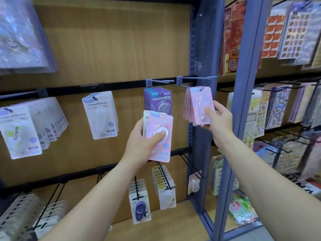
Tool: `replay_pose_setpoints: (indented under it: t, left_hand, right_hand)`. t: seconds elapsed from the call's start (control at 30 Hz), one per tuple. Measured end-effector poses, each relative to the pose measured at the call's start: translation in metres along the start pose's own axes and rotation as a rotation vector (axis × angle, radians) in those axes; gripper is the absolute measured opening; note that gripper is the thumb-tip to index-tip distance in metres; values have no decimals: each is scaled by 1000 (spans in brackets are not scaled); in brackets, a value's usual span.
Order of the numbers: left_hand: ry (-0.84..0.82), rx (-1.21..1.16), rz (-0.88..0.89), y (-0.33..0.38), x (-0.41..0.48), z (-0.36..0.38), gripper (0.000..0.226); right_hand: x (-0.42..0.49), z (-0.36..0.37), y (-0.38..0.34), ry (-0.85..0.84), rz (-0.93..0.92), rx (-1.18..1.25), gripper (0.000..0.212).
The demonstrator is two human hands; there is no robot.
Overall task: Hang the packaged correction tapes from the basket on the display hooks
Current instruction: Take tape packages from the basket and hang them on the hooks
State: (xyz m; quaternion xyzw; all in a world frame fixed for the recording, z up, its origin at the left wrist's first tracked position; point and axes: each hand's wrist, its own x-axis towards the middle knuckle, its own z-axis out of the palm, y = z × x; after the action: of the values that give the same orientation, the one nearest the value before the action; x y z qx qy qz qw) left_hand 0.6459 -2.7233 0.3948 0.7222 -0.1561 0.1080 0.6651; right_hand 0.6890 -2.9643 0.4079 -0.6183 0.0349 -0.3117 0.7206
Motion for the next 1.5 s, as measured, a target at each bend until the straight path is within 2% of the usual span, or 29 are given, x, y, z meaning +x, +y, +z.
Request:
replay_pose_setpoints:
  t: [0.2, 0.27, 0.37, 0.4, 0.47, 0.53, 0.6, 0.63, 0.73, 0.97, 1.07, 1.17, 1.27, 1.5]
  left_hand:
    - [-11, -3, -8, 0, 2, 2, 45]
    - [-11, 2, 2, 2, 3, 2, 45]
    - [-8, -10, 3, 2, 5, 0, 44]
    - [-9, -16, 0, 2, 6, 0, 44]
    - [-9, -31, -11, 0, 6, 0, 43]
    - [-13, -46, -17, -4, 6, 4, 41]
    - [-25, -52, -16, -7, 4, 11, 39]
    - [-33, -61, -12, -9, 2, 15, 39]
    - [-44, -99, -9, -7, -2, 24, 39]
    - [-51, -125, -48, -1, -1, 30, 27]
    - [-46, -58, -45, 0, 1, 27, 37]
    - [-28, -27, -46, 1, 2, 25, 41]
    - [-9, -18, -41, 4, 3, 23, 42]
    - [10, -20, -24, 7, 5, 23, 47]
  right_hand:
    - [16, 20, 14, -17, -15, -121, 33]
    - [22, 23, 20, -16, 14, -230, 36]
    - [17, 19, 27, 51, 49, -537, 58]
    - [6, 17, 27, 61, 54, -544, 58]
    - [-27, 13, 25, -45, 63, -363, 36]
    - [-64, 12, 20, -263, 117, -215, 16]
    - [-93, 12, 17, -419, 110, -163, 16]
    - [-102, 13, 16, -439, 104, -142, 19]
    - [-110, 16, 16, -390, 106, -114, 29]
    - [-96, 11, 17, -346, 221, -12, 31]
    - [-83, 5, 19, -292, 237, 22, 26]
    - [-62, -3, 11, -161, 202, 65, 21]
    - [-33, -11, -4, -52, 119, 25, 27]
    - [3, -14, -16, -30, 74, -35, 24]
